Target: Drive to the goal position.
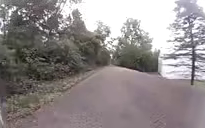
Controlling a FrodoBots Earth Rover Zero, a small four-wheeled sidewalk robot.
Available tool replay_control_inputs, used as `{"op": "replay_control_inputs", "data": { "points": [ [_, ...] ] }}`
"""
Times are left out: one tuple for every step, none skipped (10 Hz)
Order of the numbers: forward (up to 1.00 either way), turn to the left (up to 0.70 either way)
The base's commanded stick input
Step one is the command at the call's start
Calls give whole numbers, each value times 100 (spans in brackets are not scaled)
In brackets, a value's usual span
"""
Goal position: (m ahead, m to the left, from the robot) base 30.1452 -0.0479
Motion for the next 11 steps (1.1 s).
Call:
{"op": "replay_control_inputs", "data": {
  "points": [
    [70, 0],
    [70, 0],
    [70, 0],
    [70, 0],
    [70, 0],
    [70, 0],
    [70, 0],
    [70, 0],
    [70, 0],
    [70, 0],
    [70, 0]
  ]
}}
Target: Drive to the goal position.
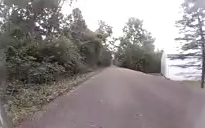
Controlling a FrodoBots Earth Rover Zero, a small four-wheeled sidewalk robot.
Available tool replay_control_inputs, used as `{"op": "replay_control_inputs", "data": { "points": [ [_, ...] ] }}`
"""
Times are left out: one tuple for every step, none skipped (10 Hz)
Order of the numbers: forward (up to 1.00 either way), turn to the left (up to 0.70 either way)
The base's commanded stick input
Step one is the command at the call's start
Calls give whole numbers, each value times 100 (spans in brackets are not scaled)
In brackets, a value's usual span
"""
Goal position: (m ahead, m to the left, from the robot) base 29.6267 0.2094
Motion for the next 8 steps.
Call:
{"op": "replay_control_inputs", "data": {
  "points": [
    [70, 0],
    [70, 0],
    [70, 0],
    [70, 0],
    [70, 0],
    [70, 0],
    [70, 0],
    [70, 0]
  ]
}}
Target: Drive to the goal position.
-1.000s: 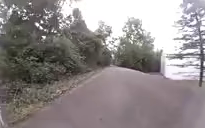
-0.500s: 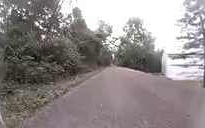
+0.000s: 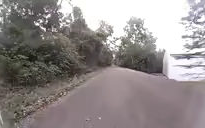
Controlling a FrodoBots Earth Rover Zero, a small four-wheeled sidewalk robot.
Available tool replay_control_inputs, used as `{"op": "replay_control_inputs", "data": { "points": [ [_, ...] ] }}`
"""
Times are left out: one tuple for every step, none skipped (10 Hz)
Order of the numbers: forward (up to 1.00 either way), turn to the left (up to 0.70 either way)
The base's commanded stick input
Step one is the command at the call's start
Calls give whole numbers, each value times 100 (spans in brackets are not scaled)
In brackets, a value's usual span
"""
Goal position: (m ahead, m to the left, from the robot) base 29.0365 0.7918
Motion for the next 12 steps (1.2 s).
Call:
{"op": "replay_control_inputs", "data": {
  "points": [
    [70, 0],
    [70, 0],
    [70, 0],
    [70, 0],
    [70, 0],
    [70, 0],
    [70, 0],
    [70, 0],
    [70, 0],
    [70, 0],
    [70, 0],
    [70, 0]
  ]
}}
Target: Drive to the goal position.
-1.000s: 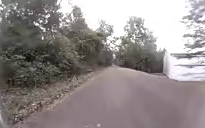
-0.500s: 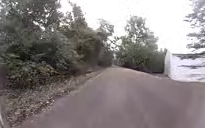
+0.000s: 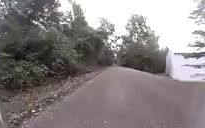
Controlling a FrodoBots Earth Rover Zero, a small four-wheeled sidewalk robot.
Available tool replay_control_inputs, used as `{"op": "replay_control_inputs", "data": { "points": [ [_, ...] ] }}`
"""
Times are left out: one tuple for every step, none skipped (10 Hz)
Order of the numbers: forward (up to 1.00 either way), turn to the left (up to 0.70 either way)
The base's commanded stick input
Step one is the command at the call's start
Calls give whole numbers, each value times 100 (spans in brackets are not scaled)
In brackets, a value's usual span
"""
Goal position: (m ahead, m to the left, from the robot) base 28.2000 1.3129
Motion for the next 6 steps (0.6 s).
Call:
{"op": "replay_control_inputs", "data": {
  "points": [
    [70, 0],
    [70, 0],
    [70, 0],
    [70, 0],
    [70, 0],
    [70, 0]
  ]
}}
